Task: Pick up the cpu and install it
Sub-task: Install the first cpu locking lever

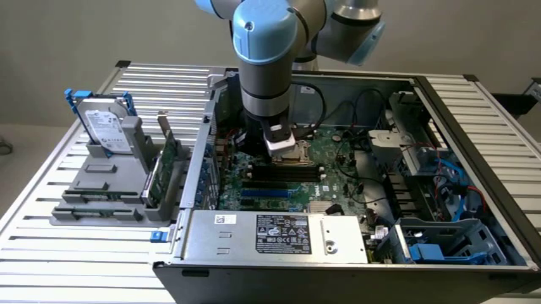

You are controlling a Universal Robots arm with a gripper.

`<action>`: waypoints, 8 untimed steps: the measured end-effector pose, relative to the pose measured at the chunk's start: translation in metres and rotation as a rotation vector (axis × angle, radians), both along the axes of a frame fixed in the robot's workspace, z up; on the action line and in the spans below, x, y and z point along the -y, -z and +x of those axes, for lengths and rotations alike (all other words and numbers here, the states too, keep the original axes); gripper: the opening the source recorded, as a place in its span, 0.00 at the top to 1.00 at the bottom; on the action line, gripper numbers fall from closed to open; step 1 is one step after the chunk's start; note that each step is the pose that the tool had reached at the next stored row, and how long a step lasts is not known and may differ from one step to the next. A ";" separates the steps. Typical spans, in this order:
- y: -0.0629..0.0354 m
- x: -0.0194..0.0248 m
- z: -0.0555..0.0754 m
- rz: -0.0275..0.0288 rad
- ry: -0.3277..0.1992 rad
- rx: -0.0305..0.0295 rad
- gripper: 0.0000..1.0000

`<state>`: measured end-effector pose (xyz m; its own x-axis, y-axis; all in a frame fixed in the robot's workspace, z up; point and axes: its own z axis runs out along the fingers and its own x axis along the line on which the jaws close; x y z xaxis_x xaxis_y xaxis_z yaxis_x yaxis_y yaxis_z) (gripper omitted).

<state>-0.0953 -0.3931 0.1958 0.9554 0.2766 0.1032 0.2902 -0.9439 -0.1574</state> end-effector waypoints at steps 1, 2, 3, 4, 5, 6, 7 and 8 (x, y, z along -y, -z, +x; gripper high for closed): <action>0.0002 -0.0004 0.000 -0.0002 0.000 0.0000 0.89; 0.0003 -0.0008 0.000 -0.0005 0.000 0.0000 0.89; 0.0004 -0.0011 0.000 -0.0009 0.000 -0.0001 0.89; 0.0006 -0.0014 0.000 -0.0013 0.000 -0.0001 0.89; 0.0007 -0.0017 0.000 -0.0018 0.000 -0.0001 0.89; 0.0008 -0.0019 0.000 -0.0022 0.000 -0.0001 0.89; 0.0010 -0.0022 0.000 -0.0022 0.000 0.0001 0.89; 0.0010 -0.0023 0.000 -0.0030 0.000 0.0001 0.89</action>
